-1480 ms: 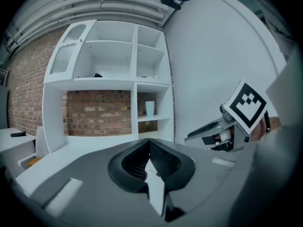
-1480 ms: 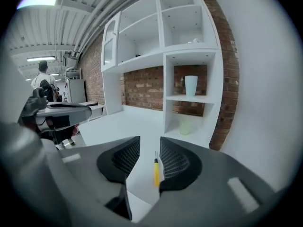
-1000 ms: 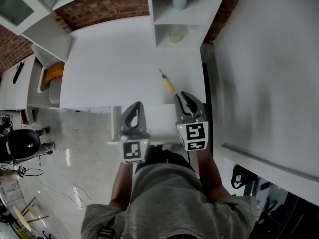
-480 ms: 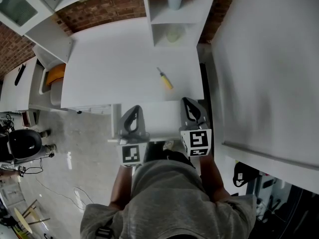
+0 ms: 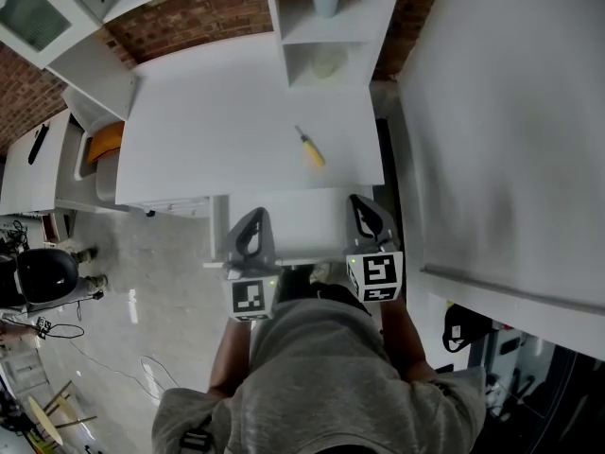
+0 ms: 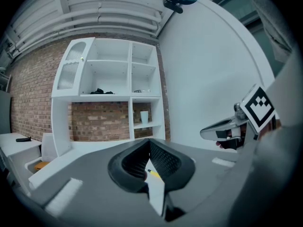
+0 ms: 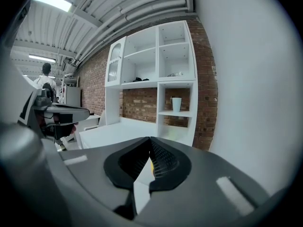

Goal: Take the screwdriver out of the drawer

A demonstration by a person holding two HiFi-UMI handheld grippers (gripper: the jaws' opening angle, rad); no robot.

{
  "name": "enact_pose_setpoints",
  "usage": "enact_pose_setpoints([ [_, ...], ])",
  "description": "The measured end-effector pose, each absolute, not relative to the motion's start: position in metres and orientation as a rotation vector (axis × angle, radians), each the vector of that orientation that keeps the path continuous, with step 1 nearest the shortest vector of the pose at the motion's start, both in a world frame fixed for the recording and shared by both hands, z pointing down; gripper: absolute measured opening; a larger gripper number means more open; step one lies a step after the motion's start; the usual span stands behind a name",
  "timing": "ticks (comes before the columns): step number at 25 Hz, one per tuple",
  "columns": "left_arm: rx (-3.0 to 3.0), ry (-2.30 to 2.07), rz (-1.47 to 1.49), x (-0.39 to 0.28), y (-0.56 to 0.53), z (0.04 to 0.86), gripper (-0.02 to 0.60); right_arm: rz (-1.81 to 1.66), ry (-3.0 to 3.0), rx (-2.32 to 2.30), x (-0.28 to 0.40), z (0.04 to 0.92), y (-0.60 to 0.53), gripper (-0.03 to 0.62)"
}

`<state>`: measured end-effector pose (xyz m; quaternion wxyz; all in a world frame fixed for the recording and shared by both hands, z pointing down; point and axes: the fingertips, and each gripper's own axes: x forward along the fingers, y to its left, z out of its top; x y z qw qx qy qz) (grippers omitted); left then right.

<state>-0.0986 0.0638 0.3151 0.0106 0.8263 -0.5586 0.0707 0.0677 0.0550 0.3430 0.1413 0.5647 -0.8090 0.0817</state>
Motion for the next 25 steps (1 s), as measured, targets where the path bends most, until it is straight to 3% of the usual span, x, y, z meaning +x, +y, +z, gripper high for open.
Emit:
enact_pose_setpoints([
  [25, 2.561, -1.734, 0.247, -0.093, 0.059, 0.322, 0.012, 0.239, -2.351, 1.615, 0.069, 0.344, 0.049, 0.003],
])
